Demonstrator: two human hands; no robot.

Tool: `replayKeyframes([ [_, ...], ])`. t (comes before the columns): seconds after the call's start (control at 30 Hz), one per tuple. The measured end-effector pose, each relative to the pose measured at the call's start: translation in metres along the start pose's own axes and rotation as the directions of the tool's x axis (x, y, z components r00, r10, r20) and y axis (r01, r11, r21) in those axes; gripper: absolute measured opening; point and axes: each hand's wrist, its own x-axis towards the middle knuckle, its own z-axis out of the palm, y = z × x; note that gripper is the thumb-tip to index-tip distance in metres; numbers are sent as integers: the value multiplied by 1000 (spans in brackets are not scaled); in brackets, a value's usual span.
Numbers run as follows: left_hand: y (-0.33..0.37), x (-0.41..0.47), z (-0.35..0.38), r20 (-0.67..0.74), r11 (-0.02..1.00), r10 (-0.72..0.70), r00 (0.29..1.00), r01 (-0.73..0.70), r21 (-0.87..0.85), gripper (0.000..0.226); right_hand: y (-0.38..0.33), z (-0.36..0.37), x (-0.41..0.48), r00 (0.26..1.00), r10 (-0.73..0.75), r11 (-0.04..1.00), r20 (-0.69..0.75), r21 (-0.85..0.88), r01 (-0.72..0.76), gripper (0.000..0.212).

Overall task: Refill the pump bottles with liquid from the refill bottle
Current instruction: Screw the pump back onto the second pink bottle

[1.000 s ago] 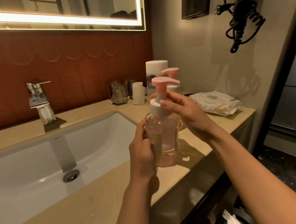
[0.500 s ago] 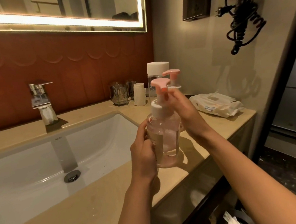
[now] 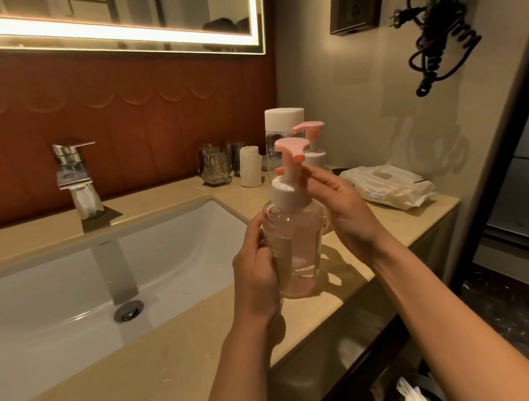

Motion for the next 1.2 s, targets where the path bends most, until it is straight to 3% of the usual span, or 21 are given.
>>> replayKeyframes([
  [0.23, 3, -1, 0, 8, 1000, 1, 1000, -1, 5, 41, -19, -10, 12, 990, 77, 993, 122, -95, -66, 15],
  [0.43, 2, -1, 0, 13, 1000, 3, 1000, -4, 8, 42, -18, -1, 13, 999, 40, 996, -9, -79, -41, 38],
  [0.63, 2, -1, 0, 10, 1000, -5, 1000, 5, 8, 37, -21, 14, 13, 994, 15, 986, -111, -162, -33, 30],
  [0.8, 2, -1, 0, 16, 1000, 2, 1000, -2, -2, 48, -20, 23, 18, 993, 23, 961, -114, -271, -54, 35],
  [0.9, 2, -2, 0, 16, 1000, -1, 1000, 1, -3, 48, -21, 25, 18, 996, 18, 965, -83, -260, -39, 17],
  [1.03, 1, -1, -1, 15, 1000, 0, 1000, 0, -4, 50, -18, 12, 10, 997, 57, 982, 43, -181, -48, 35],
  [1.2, 0, 0, 0, 12, 1000, 11, 1000, -11, 0, 51, -20, -1, 6, 994, 55, 991, 92, -126, -43, 30],
])
